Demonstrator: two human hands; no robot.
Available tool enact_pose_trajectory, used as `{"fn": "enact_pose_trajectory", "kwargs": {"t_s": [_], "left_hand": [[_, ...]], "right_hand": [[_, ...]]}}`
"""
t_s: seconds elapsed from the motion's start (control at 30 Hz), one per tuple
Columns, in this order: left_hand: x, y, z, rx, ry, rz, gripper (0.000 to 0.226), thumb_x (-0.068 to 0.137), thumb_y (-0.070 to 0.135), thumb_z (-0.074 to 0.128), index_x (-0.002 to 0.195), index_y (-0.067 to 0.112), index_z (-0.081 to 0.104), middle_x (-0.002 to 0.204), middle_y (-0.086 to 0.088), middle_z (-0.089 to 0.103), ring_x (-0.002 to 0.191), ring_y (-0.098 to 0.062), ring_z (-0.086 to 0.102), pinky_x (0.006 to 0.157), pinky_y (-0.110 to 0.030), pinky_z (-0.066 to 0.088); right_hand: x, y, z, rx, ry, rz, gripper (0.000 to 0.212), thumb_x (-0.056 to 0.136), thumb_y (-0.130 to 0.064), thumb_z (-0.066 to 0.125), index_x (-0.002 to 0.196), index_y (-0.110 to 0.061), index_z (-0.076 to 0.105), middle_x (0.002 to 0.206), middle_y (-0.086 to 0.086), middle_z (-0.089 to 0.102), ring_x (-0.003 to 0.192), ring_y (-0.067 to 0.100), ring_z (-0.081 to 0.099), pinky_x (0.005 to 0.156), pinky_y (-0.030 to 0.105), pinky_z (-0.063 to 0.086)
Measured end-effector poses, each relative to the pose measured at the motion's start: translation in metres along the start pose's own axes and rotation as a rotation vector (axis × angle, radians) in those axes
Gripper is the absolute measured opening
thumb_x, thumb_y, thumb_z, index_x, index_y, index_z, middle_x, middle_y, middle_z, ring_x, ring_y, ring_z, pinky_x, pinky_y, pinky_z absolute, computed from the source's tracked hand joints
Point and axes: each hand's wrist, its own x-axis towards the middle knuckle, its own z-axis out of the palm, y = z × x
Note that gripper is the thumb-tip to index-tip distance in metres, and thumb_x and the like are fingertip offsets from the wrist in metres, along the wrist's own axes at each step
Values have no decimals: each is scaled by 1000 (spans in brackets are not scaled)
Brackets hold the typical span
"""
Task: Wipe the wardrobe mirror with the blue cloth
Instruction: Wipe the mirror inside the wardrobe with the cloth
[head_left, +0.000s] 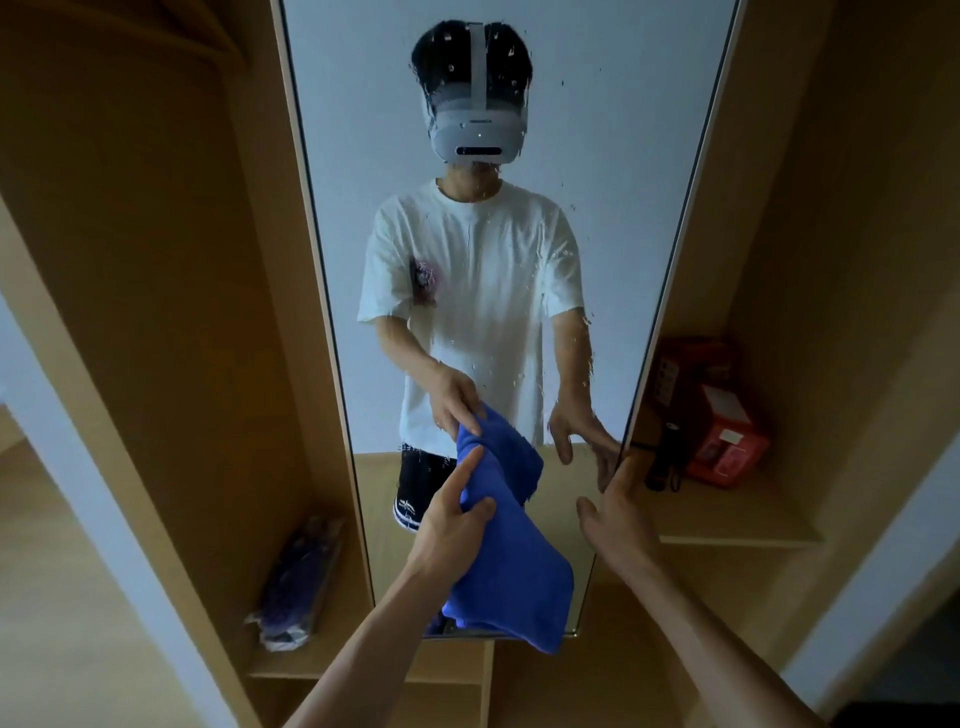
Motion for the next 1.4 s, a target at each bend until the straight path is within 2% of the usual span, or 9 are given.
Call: {"fn": "enact_pose_trajectory", "kwargs": {"t_s": [0.1, 0.2, 0.53, 0.67, 0.83, 0.97, 1.1, 1.27, 1.4], "left_hand": [[8, -1, -3, -8, -14, -1, 60, 105, 10, 51, 154, 42, 37, 158, 2, 41, 117, -10, 55, 75, -14, 50], [18, -3, -7, -6, -36, 2, 59, 105, 11, 52, 153, 42, 37, 157, 2, 42, 113, -5, 55, 73, -13, 50], [45, -12, -14, -13, -101, 43, 62, 104, 8, 53, 153, 43, 36, 159, 1, 40, 132, -19, 52, 107, -43, 50], [52, -15, -14, -2, -107, 46, 63, 105, 8, 51, 151, 47, 36, 158, 4, 41, 125, -12, 54, 98, -30, 52], [64, -20, -14, -7, -98, 44, 65, 105, 7, 49, 149, 53, 38, 157, 9, 39, 128, -11, 53, 101, -33, 53], [73, -20, -10, 9, -60, 50, 65, 105, 5, 48, 151, 49, 37, 159, 13, 35, 126, -2, 52, 96, -24, 52], [83, -21, -4, 17, -19, 40, 64, 104, 4, 48, 149, 50, 40, 148, 18, 40, 102, 27, 53, 74, -3, 48], [85, -22, 2, -3, 25, 18, 66, 103, 4, 50, 140, 58, 45, 127, 34, 45, 97, 27, 55, 71, -3, 49], [84, -19, 5, 17, 43, 20, 66, 102, 2, 51, 145, 52, 44, 128, 32, 47, 98, 29, 54, 71, -3, 48]], "right_hand": [[5, 2, 7, -3, 25, -5, 94, 101, -22, 56, 157, -18, -20, 150, 17, 42, 64, 5, 56, 43, 14, 36], [7, 3, 16, -4, 69, -16, 94, 101, -21, 56, 157, -20, -20, 155, 16, 35, 57, 6, 54, 38, 11, 35], [18, -3, 23, 25, 94, 2, 99, 99, -21, 61, 158, -26, -19, 166, 5, 10, 55, 1, 45, 38, 8, 38], [23, -7, 22, 9, 82, 9, 100, 98, -22, 62, 158, -22, -18, 165, 7, 12, 61, 0, 44, 44, 9, 36], [35, -8, 25, 13, 63, -35, 102, 97, -24, 64, 158, -20, -17, 162, 7, 10, 108, 15, 59, 59, 10, 41], [44, -6, 28, 1, 83, -62, 104, 96, -23, 64, 157, -18, -19, 155, 4, 10, 106, 22, 62, 82, 34, 58], [47, 0, 32, -7, 98, -101, 104, 95, -23, 64, 157, -19, -20, 156, 2, 8, 103, 18, 61, 74, 25, 54], [47, 2, 35, -43, 69, -106, 105, 96, -28, 62, 155, -21, -25, 155, -1, 5, 88, 8, 61, 52, 10, 36], [48, 2, 31, -70, 36, -98, 103, 98, -29, 60, 155, -16, -25, 159, 3, 3, 101, 11, 60, 52, 7, 32]]}}
